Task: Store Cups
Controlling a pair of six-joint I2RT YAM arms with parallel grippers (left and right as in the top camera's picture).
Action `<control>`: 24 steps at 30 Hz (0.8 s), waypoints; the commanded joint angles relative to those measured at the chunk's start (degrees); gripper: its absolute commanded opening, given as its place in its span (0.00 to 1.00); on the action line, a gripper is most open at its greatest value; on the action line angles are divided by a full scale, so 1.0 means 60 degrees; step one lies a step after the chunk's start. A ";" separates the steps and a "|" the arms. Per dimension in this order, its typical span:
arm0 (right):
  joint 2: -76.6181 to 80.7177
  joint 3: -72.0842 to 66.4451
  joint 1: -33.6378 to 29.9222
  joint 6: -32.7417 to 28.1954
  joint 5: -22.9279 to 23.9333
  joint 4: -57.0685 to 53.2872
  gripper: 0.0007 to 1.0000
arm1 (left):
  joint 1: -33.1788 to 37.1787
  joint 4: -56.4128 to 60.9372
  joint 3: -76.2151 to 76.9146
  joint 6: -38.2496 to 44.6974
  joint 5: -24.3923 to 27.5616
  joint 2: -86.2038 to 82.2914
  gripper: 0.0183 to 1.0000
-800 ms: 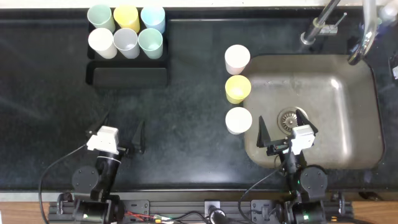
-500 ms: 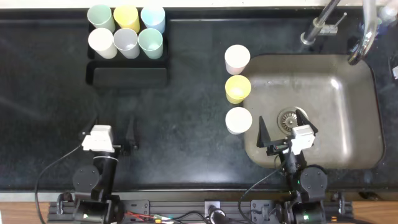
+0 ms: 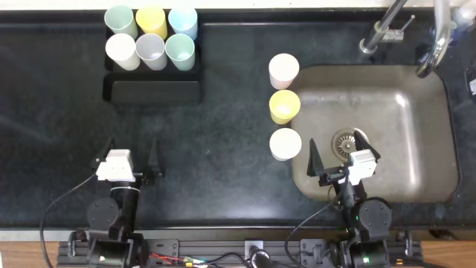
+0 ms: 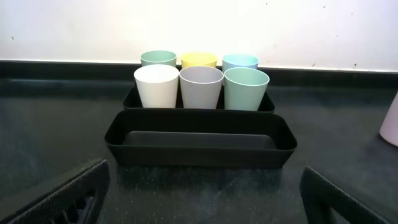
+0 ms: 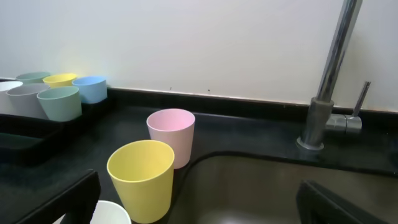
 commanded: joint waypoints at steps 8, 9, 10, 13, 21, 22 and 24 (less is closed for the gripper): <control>-0.0087 -0.0127 -0.0004 0.0044 0.0007 0.0044 1.00 | -0.0084 0.0015 -0.0025 0.0204 -0.0142 -0.0113 1.00; -0.0087 -0.0127 -0.0004 0.0044 0.0007 0.0044 1.00 | -0.0080 0.0015 -0.0025 0.0204 -0.0146 -0.0113 1.00; -0.0087 -0.0127 -0.0004 0.0044 0.0007 0.0044 1.00 | -0.0080 0.0015 -0.0025 0.0204 -0.0149 -0.0113 1.00; -0.0087 -0.0127 -0.0004 0.0044 0.0007 0.0044 1.00 | -0.0084 0.0018 -0.0025 0.0204 -0.0146 -0.0113 1.00; -0.0087 -0.0127 0.0000 0.0044 0.0007 0.0044 1.00 | -0.0084 -0.0015 -0.0022 0.0197 0.0025 -0.0113 0.90; -0.0087 -0.0127 0.0000 0.0044 0.0007 0.0044 1.00 | -0.0084 -0.0015 -0.0018 0.0197 0.0022 -0.0113 0.88; -0.0087 -0.0127 -0.0004 0.0044 0.0007 0.0044 1.00 | -0.0084 -0.0022 0.0095 0.0117 -0.0095 -0.0113 0.87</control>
